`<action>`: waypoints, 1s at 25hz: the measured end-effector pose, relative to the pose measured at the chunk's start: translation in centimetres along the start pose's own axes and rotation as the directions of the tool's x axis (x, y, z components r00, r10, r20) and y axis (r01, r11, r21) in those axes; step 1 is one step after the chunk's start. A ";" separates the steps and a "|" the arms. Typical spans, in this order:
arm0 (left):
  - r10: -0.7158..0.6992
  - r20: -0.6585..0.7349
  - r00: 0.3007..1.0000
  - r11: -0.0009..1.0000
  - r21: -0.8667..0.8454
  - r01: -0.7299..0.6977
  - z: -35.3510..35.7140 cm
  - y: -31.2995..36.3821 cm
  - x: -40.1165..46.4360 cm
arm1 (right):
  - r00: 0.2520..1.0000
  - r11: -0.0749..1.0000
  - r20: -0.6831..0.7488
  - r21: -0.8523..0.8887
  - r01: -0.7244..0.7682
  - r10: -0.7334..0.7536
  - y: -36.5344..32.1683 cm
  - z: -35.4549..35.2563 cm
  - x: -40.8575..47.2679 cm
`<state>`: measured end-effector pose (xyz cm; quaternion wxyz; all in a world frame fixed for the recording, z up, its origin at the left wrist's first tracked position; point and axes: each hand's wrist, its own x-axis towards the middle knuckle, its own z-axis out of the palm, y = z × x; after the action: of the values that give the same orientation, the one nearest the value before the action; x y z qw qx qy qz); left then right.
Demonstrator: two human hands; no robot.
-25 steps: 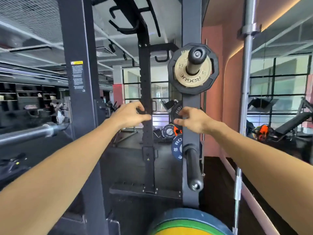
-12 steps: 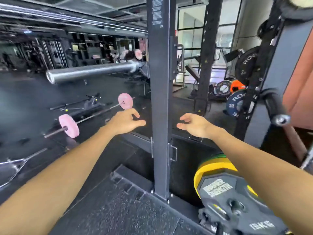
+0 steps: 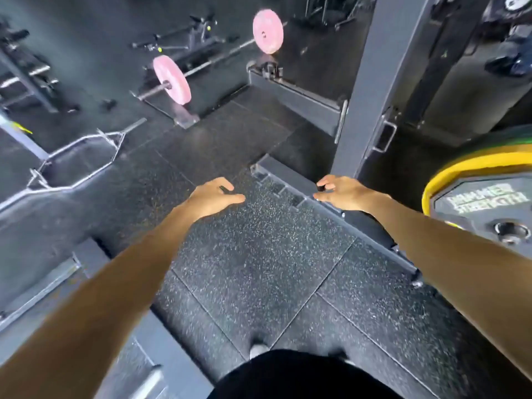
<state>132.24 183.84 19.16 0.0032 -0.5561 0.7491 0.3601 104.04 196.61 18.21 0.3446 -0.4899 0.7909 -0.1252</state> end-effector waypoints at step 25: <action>-0.633 0.284 0.720 0.612 -0.386 0.691 22.4 -16.8 -13.3 | 0.735 0.945 0.668 -0.303 0.127 0.115 7.0 21.3 2.2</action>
<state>142.50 205.04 -1.05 0.0471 -0.7541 0.3789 0.5343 112.88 201.07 -2.06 0.5219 -0.5544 0.6186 0.1942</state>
